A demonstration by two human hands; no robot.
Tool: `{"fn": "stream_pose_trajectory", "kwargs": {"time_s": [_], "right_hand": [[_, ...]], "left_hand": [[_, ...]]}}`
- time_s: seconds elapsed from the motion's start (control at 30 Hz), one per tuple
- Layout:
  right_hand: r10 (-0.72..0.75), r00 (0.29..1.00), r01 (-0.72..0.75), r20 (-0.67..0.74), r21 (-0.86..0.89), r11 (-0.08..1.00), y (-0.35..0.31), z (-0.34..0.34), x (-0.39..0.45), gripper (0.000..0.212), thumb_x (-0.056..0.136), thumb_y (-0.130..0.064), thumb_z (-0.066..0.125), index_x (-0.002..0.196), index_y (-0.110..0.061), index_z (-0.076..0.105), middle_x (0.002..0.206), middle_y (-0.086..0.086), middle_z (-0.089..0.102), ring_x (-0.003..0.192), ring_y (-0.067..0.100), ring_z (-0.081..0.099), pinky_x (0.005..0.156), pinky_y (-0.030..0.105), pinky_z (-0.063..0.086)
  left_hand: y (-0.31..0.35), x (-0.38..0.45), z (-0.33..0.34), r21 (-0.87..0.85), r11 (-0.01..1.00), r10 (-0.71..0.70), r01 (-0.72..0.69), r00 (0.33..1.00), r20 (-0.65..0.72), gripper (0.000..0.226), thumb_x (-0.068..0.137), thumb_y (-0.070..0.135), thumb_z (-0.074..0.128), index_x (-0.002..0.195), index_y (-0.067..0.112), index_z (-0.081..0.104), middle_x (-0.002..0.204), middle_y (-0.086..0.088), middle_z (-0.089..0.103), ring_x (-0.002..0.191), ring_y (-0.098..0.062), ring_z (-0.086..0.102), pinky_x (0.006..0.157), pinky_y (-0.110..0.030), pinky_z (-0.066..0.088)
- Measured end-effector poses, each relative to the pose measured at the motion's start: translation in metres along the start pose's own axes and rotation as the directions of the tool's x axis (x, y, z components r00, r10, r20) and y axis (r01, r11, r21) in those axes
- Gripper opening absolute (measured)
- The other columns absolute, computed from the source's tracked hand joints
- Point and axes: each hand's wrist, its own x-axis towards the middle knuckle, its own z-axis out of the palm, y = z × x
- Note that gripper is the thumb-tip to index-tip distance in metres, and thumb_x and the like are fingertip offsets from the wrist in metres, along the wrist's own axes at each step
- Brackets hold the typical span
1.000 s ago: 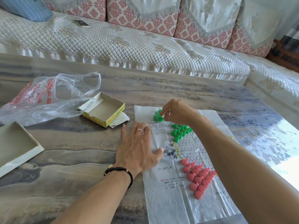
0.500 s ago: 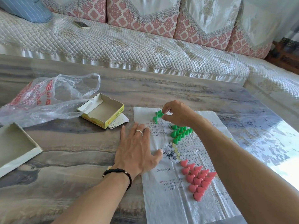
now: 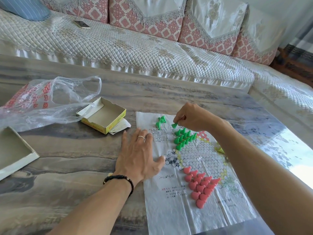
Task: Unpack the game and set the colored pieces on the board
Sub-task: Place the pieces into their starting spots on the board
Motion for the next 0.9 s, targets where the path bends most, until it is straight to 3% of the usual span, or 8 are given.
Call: {"fn": "stream_pose_trajectory", "kwargs": {"time_s": [0.1,0.23,0.33,0.5,0.67,0.83,0.9], "right_hand": [[0.001,1.0,-0.001,0.014,-0.014,1.0,0.002,0.0,-0.004,0.017,0.087,-0.006,0.061,0.093,-0.012,0.076,0.076,-0.009,0.068,0.066,0.005,0.063,0.05,0.006,0.04],[-0.003,0.999,0.004,0.042,-0.017,1.0,0.003,0.006,-0.004,0.014,0.087,-0.009,0.063,0.091,-0.014,0.075,0.081,-0.007,0.068,0.075,0.015,0.068,0.065,0.024,0.055],[-0.004,0.999,0.006,0.044,-0.031,0.999,0.005,0.011,-0.003,0.012,0.084,-0.011,0.067,0.088,-0.018,0.076,0.081,-0.008,0.07,0.076,0.01,0.068,0.069,0.024,0.054],[0.008,0.999,-0.006,0.042,-0.044,0.999,0.005,0.017,-0.003,0.013,0.083,-0.011,0.068,0.089,-0.017,0.077,0.085,-0.005,0.073,0.076,0.009,0.067,0.063,0.015,0.046],[0.017,0.998,-0.014,0.052,-0.052,0.999,0.003,0.021,-0.002,0.015,0.083,-0.01,0.067,0.091,-0.017,0.077,0.089,-0.004,0.074,0.079,0.01,0.066,0.073,0.022,0.051],[-0.001,0.999,0.001,0.043,-0.001,1.0,0.002,0.016,-0.002,0.016,0.087,-0.016,0.065,0.1,-0.017,0.074,0.09,-0.007,0.068,0.081,0.013,0.068,0.063,0.015,0.047],[-0.017,1.0,0.017,-0.016,0.013,1.0,0.0,0.013,0.0,0.016,0.09,-0.017,0.061,0.1,-0.015,0.073,0.093,-0.004,0.07,0.081,0.015,0.068,0.067,0.02,0.052]], "left_hand": [[0.0,0.0,0.0,0.022,1.0,0.0,-0.001,1.0,0.006,0.082,0.08,0.067,0.033,0.143,0.014,0.029,0.152,-0.004,0.028,0.143,-0.023,0.016,0.117,-0.054,0.008],[0.001,0.0,-0.001,0.024,1.0,-0.001,0.001,1.0,0.005,0.081,0.081,0.066,0.034,0.142,0.015,0.03,0.152,-0.004,0.028,0.143,-0.023,0.015,0.117,-0.053,0.007],[0.0,0.0,-0.002,0.035,0.999,0.002,-0.002,1.0,0.01,0.081,0.081,0.067,0.033,0.143,0.015,0.029,0.152,-0.005,0.027,0.144,-0.024,0.014,0.117,-0.053,0.008],[0.0,0.0,-0.002,0.028,1.0,-0.004,0.004,1.0,0.021,0.08,0.083,0.066,0.035,0.144,0.014,0.027,0.154,-0.005,0.025,0.145,-0.024,0.011,0.118,-0.053,0.005],[0.0,0.0,-0.001,0.03,1.0,-0.006,0.005,1.0,0.017,0.08,0.083,0.067,0.035,0.144,0.014,0.028,0.154,-0.005,0.026,0.145,-0.024,0.012,0.117,-0.053,0.006],[0.001,-0.001,-0.002,0.008,1.0,-0.008,0.008,1.0,0.011,0.079,0.083,0.065,0.037,0.143,0.014,0.028,0.153,-0.006,0.027,0.145,-0.024,0.012,0.118,-0.053,0.005],[0.001,-0.001,-0.002,0.006,1.0,-0.008,0.008,1.0,0.011,0.079,0.084,0.065,0.038,0.143,0.014,0.028,0.152,-0.005,0.027,0.144,-0.024,0.012,0.118,-0.053,0.005]]}}
